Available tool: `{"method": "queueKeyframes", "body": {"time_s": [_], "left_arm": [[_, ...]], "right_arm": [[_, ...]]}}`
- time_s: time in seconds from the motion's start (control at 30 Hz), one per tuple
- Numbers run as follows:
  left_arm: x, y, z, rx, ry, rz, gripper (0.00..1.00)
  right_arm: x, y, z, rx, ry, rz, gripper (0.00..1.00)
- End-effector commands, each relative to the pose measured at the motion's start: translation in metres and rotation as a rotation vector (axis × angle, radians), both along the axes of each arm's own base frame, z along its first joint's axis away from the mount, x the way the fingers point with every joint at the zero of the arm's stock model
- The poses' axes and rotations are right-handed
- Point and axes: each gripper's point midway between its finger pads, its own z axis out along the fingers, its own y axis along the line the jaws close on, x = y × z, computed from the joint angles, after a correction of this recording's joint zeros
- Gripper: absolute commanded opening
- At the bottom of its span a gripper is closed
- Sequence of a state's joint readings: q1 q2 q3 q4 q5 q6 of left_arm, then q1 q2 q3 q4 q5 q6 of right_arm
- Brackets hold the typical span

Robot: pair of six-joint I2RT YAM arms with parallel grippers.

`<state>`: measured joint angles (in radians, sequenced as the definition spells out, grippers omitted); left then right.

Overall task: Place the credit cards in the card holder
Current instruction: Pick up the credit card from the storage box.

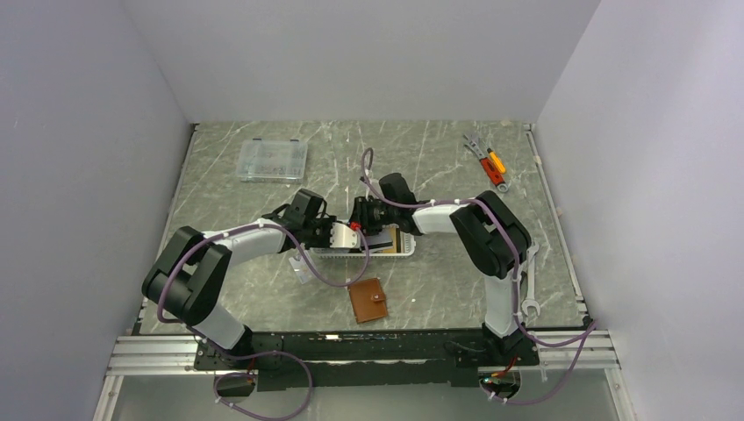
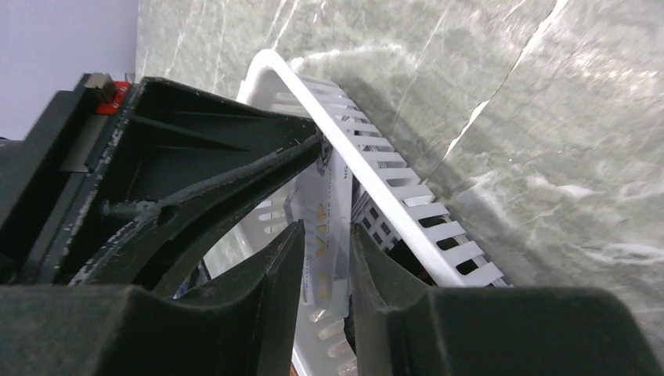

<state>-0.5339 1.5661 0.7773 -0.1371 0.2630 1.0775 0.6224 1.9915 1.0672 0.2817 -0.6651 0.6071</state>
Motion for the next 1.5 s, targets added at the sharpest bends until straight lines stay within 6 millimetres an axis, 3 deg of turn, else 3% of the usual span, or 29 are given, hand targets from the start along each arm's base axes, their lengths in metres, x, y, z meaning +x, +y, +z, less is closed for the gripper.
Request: {"method": "queueKeyframes", "body": {"time_s": [0.0,0.17,0.37,0.47,0.63,0.9,1.07,1.23,1.47], "left_arm": [[-0.006,0.002,-0.004,-0.006,0.025,0.029,0.22],[-0.007,0.001,-0.001,-0.021,0.023,0.040,0.21],[-0.006,0.002,0.012,-0.035,0.019,0.060,0.21],[0.000,0.004,0.035,-0.070,0.006,0.100,0.21],[0.010,0.015,0.093,-0.196,0.039,0.210,0.23],[-0.009,0.038,0.158,-0.396,0.115,0.300,0.27],[-0.028,0.038,0.190,-0.559,0.252,0.322,0.28],[-0.057,0.025,0.221,-0.717,0.553,0.307,0.30],[-0.083,0.017,0.273,-0.946,0.839,0.171,0.52]], "right_arm": [[-0.019,0.014,0.003,0.019,0.039,0.076,0.32],[-0.024,0.014,-0.001,0.001,0.061,0.081,0.30],[-0.018,0.016,0.005,0.001,0.047,0.062,0.12],[-0.015,0.016,0.017,0.005,0.024,0.056,0.08],[-0.010,0.016,0.047,0.000,-0.038,0.065,0.05],[-0.012,0.008,0.070,-0.002,-0.093,0.051,0.03],[-0.016,0.003,0.108,0.048,-0.167,0.037,0.01],[-0.029,-0.003,0.161,0.141,-0.248,0.025,0.00],[-0.057,-0.012,0.215,0.273,-0.343,0.050,0.00]]}}
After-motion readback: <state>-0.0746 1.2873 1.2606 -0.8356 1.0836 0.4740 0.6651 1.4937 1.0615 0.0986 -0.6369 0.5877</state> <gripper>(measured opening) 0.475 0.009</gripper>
